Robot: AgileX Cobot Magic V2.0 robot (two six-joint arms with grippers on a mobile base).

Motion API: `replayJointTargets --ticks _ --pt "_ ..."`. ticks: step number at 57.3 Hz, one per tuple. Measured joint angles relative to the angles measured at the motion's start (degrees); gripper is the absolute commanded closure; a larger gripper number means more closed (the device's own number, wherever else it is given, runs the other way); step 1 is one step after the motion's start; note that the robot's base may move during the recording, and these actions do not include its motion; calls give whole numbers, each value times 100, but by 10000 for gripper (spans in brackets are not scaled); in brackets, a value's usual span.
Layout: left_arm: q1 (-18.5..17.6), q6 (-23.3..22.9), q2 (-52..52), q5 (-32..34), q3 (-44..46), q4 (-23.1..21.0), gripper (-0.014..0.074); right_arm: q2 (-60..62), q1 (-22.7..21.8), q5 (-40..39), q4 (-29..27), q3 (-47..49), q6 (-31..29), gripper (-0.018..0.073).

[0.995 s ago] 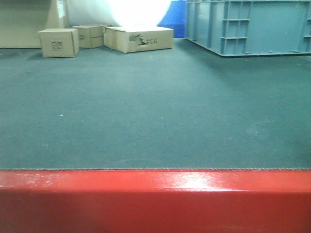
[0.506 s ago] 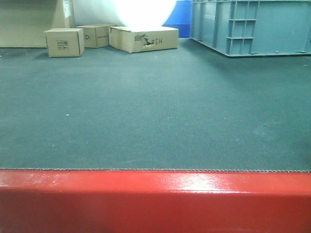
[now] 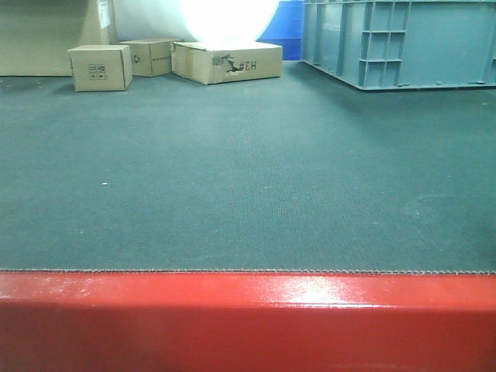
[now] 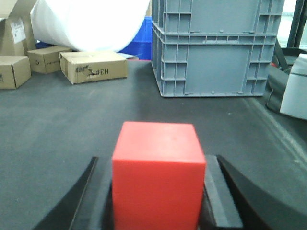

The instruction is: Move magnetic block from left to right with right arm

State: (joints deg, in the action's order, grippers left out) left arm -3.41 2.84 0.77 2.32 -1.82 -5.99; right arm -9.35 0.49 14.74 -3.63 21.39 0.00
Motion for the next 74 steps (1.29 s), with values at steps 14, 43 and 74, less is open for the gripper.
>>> replayJointTargets --ticks 14,43,74 --pt "0 0 0 0 0 0 722 -154 0 -169 0 0 -30 240" --pt "0 0 0 0 0 0 722 -3434 373 334 0 1262 659 240" --pt "0 0 0 0 0 0 722 -7828 2732 1216 82 4206 1683 239"
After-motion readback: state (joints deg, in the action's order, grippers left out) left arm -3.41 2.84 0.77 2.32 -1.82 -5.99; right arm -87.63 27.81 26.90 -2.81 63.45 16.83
